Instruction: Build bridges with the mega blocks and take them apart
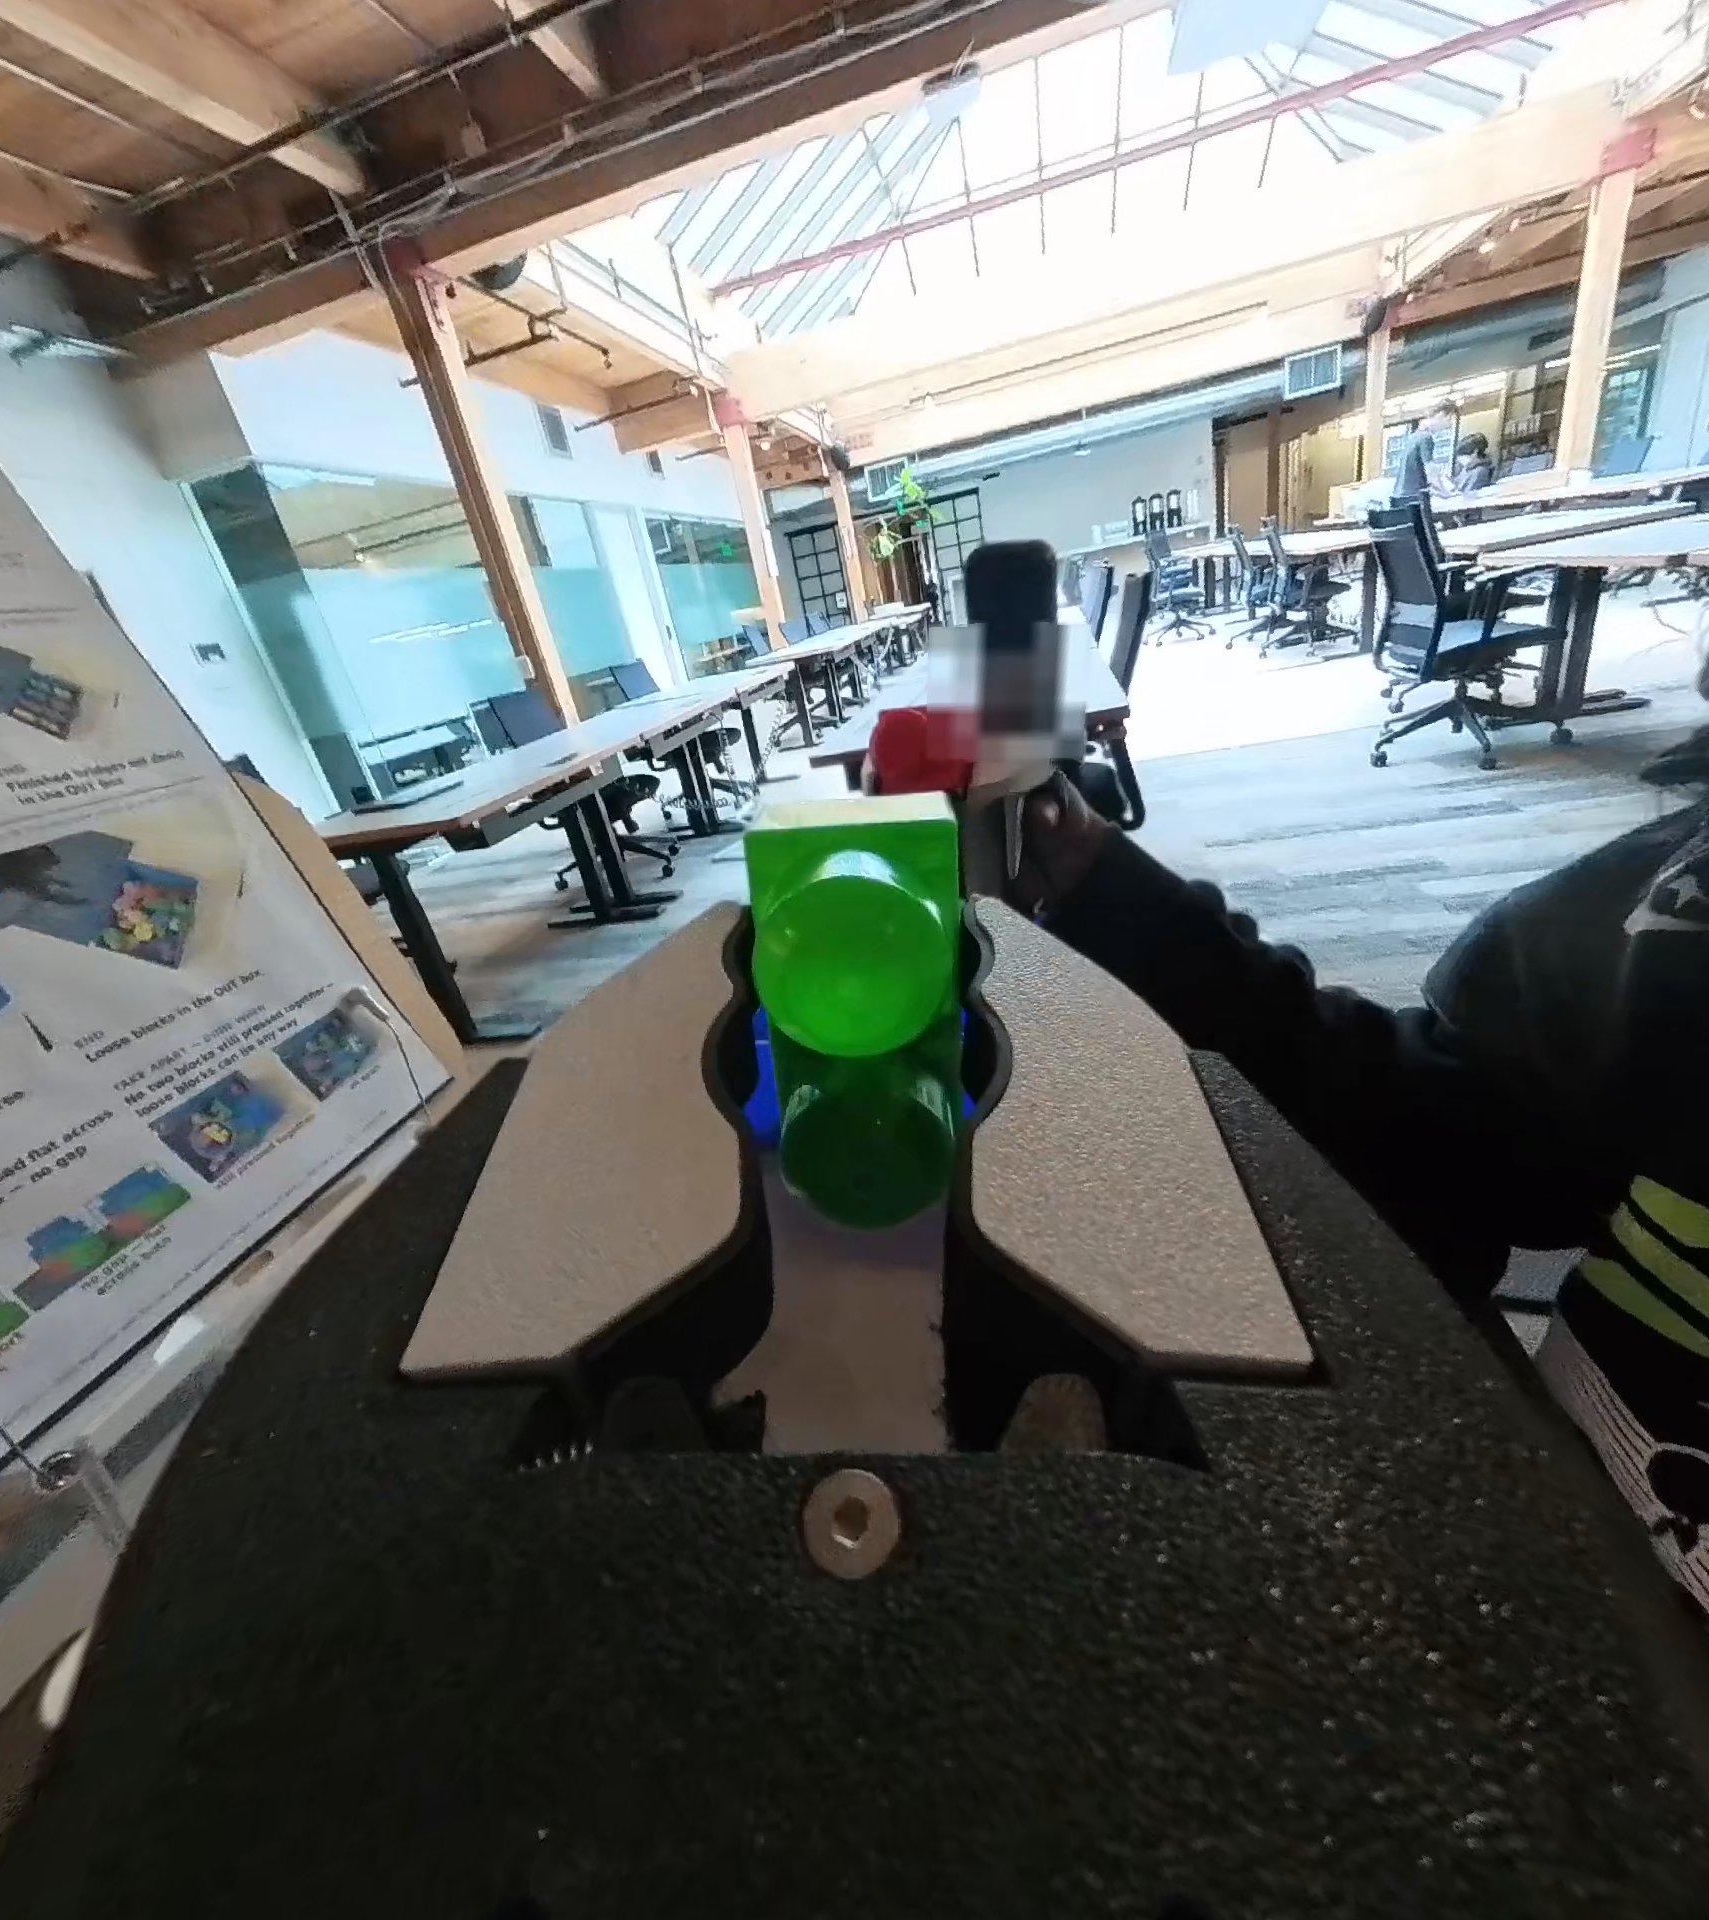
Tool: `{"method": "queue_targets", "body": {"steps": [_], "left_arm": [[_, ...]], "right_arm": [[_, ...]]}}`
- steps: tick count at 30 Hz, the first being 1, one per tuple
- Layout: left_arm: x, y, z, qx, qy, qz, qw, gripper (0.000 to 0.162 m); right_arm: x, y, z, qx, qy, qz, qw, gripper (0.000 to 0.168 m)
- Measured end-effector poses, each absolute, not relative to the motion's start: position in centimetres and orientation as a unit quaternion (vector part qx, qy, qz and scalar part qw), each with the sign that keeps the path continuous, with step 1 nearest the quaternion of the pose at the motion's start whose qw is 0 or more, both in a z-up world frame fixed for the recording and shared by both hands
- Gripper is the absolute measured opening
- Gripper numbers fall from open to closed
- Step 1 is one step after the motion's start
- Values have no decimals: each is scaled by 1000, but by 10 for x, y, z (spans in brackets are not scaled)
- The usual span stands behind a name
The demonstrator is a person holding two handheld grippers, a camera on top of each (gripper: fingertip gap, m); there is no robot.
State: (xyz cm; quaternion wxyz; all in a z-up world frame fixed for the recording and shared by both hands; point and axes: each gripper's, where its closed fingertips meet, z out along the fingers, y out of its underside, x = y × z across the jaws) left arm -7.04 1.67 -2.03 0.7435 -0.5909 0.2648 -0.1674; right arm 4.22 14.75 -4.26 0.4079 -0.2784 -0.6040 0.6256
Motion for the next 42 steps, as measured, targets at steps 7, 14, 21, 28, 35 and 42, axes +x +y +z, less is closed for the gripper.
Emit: {"method": "queue_targets", "body": {"steps": [7,14,21,28,35,42], "left_arm": [[-67,34,-31,-611,257,-172,729,36],[-66,45,-36,-617,254,-130,733,37],[-67,53,-41,-625,245,-136,729,37],[-70,57,-45,-633,234,-145,724,37],[-73,60,-44,-629,216,-170,727,37],[-79,59,-43,-628,207,-174,730,37]], "right_arm": [[52,215,-80,-443,-605,480,456,35],[120,334,-163,-690,-521,235,444,36],[155,366,-244,-794,-502,144,311,37],[155,360,-297,-815,-526,138,200,37],[162,353,-324,-825,-534,123,136,38],[167,363,-317,-833,-520,103,162,49]]}}
